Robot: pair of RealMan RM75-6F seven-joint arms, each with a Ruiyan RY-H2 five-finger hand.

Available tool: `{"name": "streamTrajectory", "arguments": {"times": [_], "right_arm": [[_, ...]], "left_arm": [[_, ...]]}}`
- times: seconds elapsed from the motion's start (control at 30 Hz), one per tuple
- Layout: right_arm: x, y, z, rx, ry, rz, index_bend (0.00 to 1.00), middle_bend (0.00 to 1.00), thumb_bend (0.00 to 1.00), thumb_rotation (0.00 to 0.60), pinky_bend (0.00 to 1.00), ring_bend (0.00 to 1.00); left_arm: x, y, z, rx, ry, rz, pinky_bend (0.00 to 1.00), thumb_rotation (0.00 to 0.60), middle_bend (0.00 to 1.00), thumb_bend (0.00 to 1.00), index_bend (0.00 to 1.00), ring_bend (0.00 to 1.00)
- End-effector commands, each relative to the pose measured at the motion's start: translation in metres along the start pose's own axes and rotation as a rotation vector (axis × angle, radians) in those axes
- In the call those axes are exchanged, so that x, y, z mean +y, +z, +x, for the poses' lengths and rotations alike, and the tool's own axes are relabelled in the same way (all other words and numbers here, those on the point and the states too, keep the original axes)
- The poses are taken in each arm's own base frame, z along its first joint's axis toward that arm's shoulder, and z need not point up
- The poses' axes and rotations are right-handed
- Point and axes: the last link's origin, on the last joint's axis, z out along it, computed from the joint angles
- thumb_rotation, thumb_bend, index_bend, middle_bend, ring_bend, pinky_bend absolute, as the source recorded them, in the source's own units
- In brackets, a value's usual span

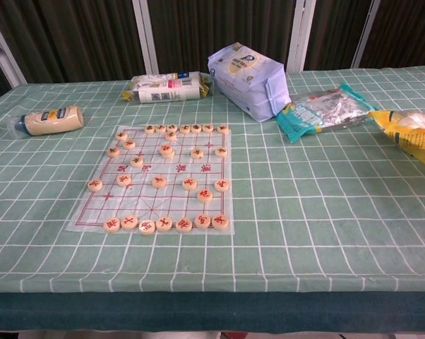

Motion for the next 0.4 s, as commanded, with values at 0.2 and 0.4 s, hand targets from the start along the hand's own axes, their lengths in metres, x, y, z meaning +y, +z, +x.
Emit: {"name": "streamTrajectory", "arguments": {"times": [0.2, 0.4], "right_arm": [[-0.009, 0.000, -0.005, -0.018, -0.011, 0.008, 0.00, 0.00, 0.20, 0.533, 0.00, 0.00], [-0.008, 0.003, -0.009, -0.033, -0.016, 0.013, 0.00, 0.00, 0.20, 0.532, 0.00, 0.00]], "left_arm": [[-0.058, -0.114, 0.019, 0.023, 0.003, 0.156, 0.13, 0.600, 0.00, 0.36, 0.00, 0.00], [-0.058, -0.111, 0.017, -0.033, 0.008, 0.169, 0.13, 0.600, 0.00, 0.36, 0.00, 0.00]]}}
